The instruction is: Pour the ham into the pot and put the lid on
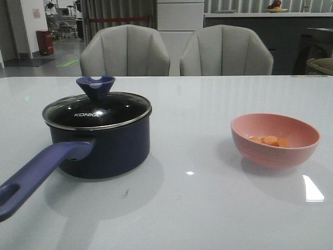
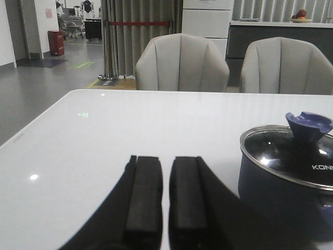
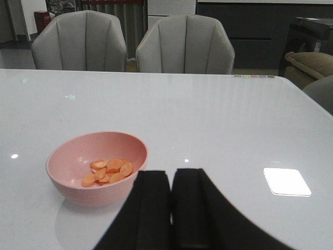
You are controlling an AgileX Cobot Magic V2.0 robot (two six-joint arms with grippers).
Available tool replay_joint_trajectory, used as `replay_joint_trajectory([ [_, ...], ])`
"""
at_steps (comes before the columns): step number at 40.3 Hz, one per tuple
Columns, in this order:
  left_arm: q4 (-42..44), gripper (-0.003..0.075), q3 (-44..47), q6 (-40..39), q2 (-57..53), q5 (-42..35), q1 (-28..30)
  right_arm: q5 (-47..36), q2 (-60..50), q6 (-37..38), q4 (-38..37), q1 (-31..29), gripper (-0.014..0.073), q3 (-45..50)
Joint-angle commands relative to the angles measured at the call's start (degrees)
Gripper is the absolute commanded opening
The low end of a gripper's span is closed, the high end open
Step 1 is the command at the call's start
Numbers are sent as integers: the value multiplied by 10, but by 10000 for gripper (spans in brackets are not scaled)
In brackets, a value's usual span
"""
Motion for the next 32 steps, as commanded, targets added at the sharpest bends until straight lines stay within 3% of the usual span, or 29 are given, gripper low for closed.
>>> replay_joint_trajectory([
  [1, 0, 133, 12, -1, -11, -48, 1, -46, -11, -1, -10, -3, 149, -3],
  [32, 2, 133, 12, -1, -11, -48, 1, -46, -11, -1, -10, -3, 149, -3],
])
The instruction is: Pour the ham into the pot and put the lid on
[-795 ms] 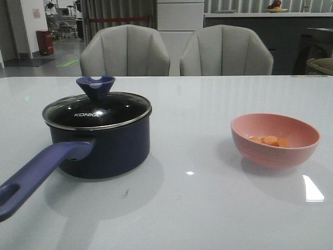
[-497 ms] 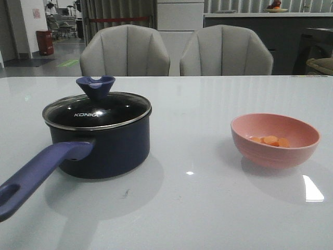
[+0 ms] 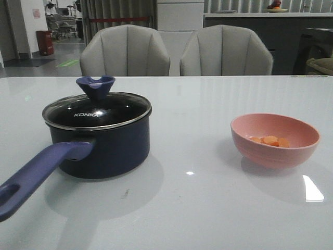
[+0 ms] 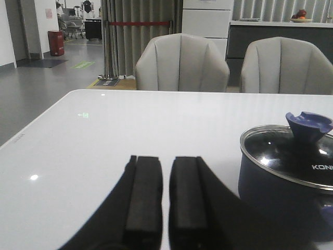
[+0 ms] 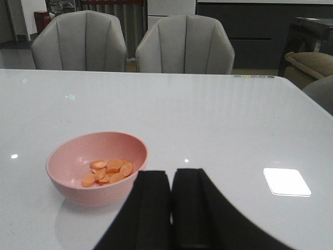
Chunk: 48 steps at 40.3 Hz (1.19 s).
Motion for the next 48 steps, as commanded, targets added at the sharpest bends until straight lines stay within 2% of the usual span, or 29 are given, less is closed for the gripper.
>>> replay_joint_trajectory([
  [1, 1, 133, 12, -1, -11, -48, 1, -46, -11, -1, -10, -3, 149, -3],
  [8, 1, 133, 12, -1, -11, -74, 1, -46, -11, -1, -10, -3, 149, -3],
  [17, -1, 133, 8, -1, -11, -228, 1, -46, -11, -1, -10, -3, 149, -3],
  [27, -17, 133, -96, -1, 25, -98, -1, -46, -11, -1, -10, -3, 149, -3],
  [34, -17, 133, -182, -1, 93, -29, -1, -46, -11, -1, -10, -3, 149, -3],
  [42, -27, 133, -251, -1, 179, 101, -1, -46, -11, -1, -10, -3, 149, -3],
  [48, -34, 133, -251, -1, 209, 104, -1, -46, -11, -1, -10, -3, 149, -3],
])
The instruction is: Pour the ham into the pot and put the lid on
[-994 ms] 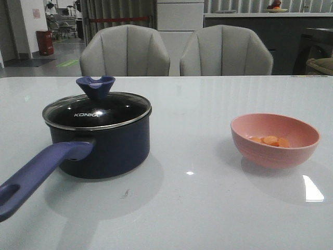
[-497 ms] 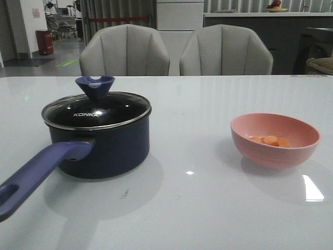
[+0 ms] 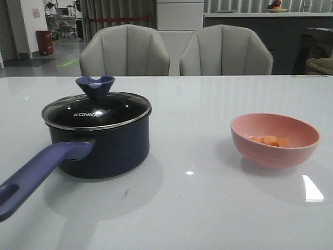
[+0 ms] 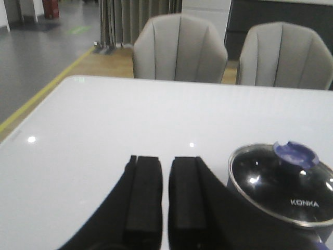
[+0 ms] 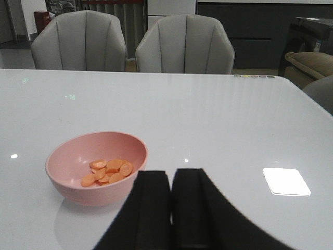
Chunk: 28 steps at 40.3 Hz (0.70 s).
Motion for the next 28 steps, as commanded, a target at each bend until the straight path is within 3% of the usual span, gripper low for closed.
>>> replay_joint_trajectory([
  [1, -8, 133, -22, -1, 22, -37, -1, -46, -11, -1, -10, -3, 149, -3],
  [16, -10, 147, -22, -1, 57, -32, -46, -46, -11, -1, -10, -3, 149, -3],
  [22, -6, 295, -22, -1, 80, -29, -61, -46, -11, -1, -10, -3, 149, -3],
  [28, -5, 512, -22, -1, 87, -28, -64, -46, -11, -1, -10, -3, 149, -3],
])
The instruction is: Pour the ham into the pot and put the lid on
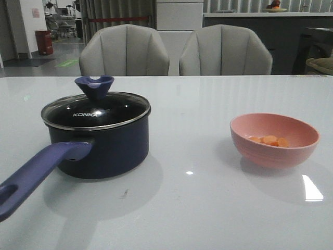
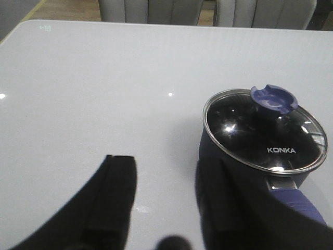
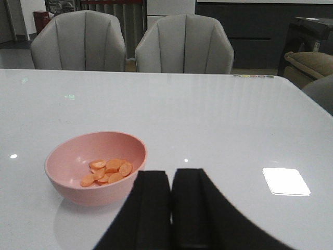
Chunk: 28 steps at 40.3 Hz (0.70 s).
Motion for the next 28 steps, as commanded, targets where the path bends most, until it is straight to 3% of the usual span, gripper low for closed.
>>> replay_joint_trajectory([
  [1, 0, 531, -19, -1, 8, -41, -4, -46, -11, -1, -10, -3, 149, -3],
  [4, 1, 567, -19, -1, 8, -41, -4, -46, -11, -1, -10, -3, 149, -3],
  [12, 5, 567, -39, -1, 29, -5, -5, -46, -11, -1, -10, -3, 149, -3],
  [28, 12, 577, -258, 0, 265, 152, -57, -46, -11, -1, -10, -3, 149, -3],
])
